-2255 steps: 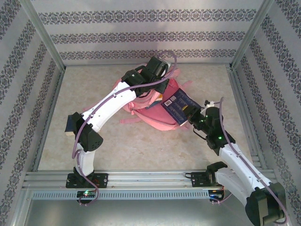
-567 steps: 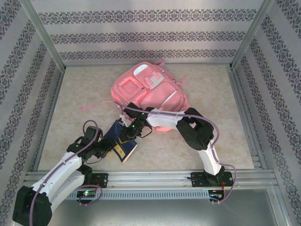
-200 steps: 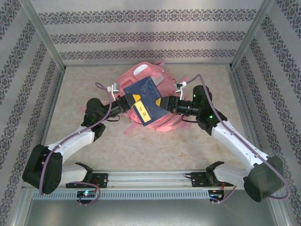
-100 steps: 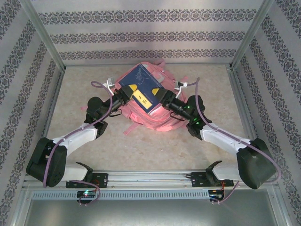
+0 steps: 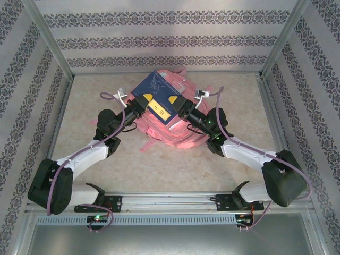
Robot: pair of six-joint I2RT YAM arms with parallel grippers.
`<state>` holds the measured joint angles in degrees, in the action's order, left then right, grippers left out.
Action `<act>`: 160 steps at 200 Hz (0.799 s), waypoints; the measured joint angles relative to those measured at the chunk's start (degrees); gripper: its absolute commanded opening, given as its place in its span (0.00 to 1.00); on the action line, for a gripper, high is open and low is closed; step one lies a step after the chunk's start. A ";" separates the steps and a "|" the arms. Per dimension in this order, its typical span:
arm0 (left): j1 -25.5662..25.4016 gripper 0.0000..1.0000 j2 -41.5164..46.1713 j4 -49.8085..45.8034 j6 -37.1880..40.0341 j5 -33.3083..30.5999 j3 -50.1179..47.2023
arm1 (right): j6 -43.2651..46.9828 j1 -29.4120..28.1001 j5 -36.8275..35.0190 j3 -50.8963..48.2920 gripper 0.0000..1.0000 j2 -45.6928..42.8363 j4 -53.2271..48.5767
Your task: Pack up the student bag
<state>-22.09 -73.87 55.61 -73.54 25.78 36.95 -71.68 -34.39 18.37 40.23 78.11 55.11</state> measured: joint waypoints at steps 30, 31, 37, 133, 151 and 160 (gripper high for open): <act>-0.09 0.00 0.00 -1.14 0.02 -0.37 0.04 | -1.27 -0.59 -0.55 0.00 0.38 1.01 0.90; -0.11 0.00 0.00 -1.27 0.02 -0.37 0.07 | -1.51 -0.66 -0.57 0.00 0.37 1.07 0.94; -0.15 0.00 0.00 -1.64 0.07 -0.35 0.15 | -1.66 -0.68 -0.55 0.00 0.31 1.38 0.96; -2.27 0.42 -0.22 -21.24 8.55 4.87 8.35 | 5.05 2.51 -4.07 -5.60 0.00 -16.55 -19.89; -2.49 0.47 -1.05 -28.02 12.98 5.70 12.92 | 8.72 4.37 -6.43 -7.30 0.00 -26.40 -28.87; -2.89 0.48 -2.01 -31.56 15.04 5.77 15.72 | 10.14 5.11 -7.15 -8.37 0.00 -30.75 -33.14</act>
<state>-24.97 -75.88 24.05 -58.50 31.55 52.66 -61.54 -29.28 11.22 31.86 47.35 21.98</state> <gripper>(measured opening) 0.467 0.145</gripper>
